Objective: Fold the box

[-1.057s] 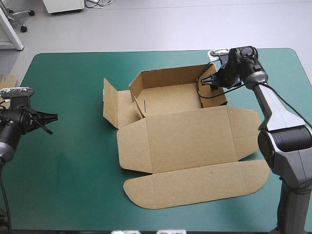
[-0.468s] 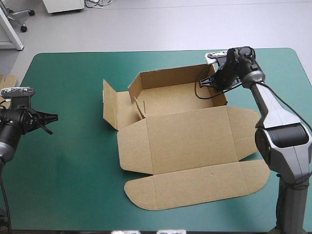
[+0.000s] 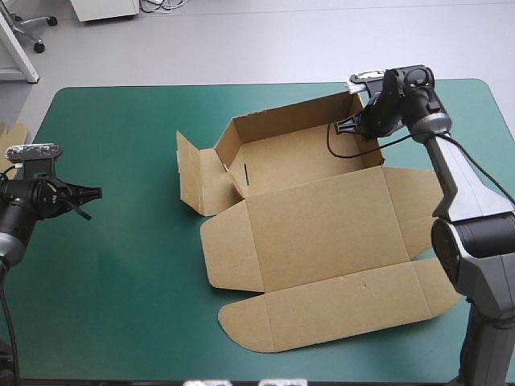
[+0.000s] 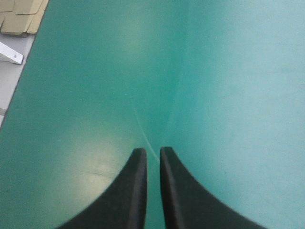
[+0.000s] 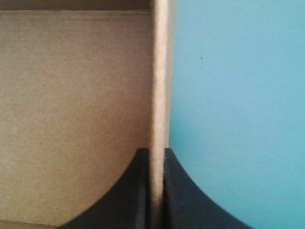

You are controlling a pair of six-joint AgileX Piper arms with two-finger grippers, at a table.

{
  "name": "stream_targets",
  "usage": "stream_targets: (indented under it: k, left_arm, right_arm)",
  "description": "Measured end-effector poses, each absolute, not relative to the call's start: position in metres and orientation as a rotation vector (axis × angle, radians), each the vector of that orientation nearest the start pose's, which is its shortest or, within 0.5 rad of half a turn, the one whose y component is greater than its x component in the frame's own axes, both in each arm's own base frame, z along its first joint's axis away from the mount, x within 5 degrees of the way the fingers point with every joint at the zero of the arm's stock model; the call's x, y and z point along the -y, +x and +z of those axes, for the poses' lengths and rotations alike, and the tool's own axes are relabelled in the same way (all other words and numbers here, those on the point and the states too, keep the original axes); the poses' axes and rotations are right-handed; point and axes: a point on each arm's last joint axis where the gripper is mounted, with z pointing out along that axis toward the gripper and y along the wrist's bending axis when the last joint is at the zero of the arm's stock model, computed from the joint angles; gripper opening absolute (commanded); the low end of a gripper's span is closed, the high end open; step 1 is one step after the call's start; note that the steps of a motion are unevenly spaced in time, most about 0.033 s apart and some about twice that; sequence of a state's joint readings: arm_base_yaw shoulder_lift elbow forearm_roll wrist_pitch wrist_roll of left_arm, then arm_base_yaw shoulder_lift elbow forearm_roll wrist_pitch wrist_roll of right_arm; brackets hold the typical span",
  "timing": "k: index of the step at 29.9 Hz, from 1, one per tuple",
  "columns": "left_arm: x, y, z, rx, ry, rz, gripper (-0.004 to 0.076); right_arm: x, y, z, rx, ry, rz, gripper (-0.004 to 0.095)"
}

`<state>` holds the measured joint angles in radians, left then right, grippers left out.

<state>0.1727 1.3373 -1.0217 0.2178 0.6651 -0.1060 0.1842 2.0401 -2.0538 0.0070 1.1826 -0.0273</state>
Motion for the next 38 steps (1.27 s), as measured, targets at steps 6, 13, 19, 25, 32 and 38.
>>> stream_targets:
  k: [6, 13, 19, 25, 32, 38]
  left_arm:
    - [-0.054, 0.277, 0.295, -2.478, -0.180, 0.164, 0.0071]
    - [-0.050, 0.287, 0.282, -2.507, -0.166, 0.087, 0.0071]
    - [-0.046, 0.303, 0.269, -2.476, -0.174, -0.016, 0.0071]
    - [-0.031, 0.321, 0.255, -2.424, -0.191, -0.298, 0.0071]
    - [-0.005, 0.334, 0.249, -2.323, -0.180, -0.749, 0.0071]
    - [0.009, 0.336, 0.263, -2.162, -0.146, -1.036, 0.0071]
  right_arm:
    - [-0.069, 0.426, 0.361, -2.582, -0.248, 0.122, -0.0028]
    - [-0.041, 0.399, 0.407, -2.480, -0.208, 0.261, -0.0028]
    - [-0.021, 0.377, 0.441, -2.365, -0.186, 0.423, -0.0028]
    - [-0.026, 0.371, 0.447, -2.333, -0.221, 0.504, -0.0028]
    - [-0.029, 0.375, 0.429, -2.377, -0.229, 0.543, -0.0028]
    - [-0.031, 0.380, 0.417, -2.377, -0.224, 0.536, -0.0028]
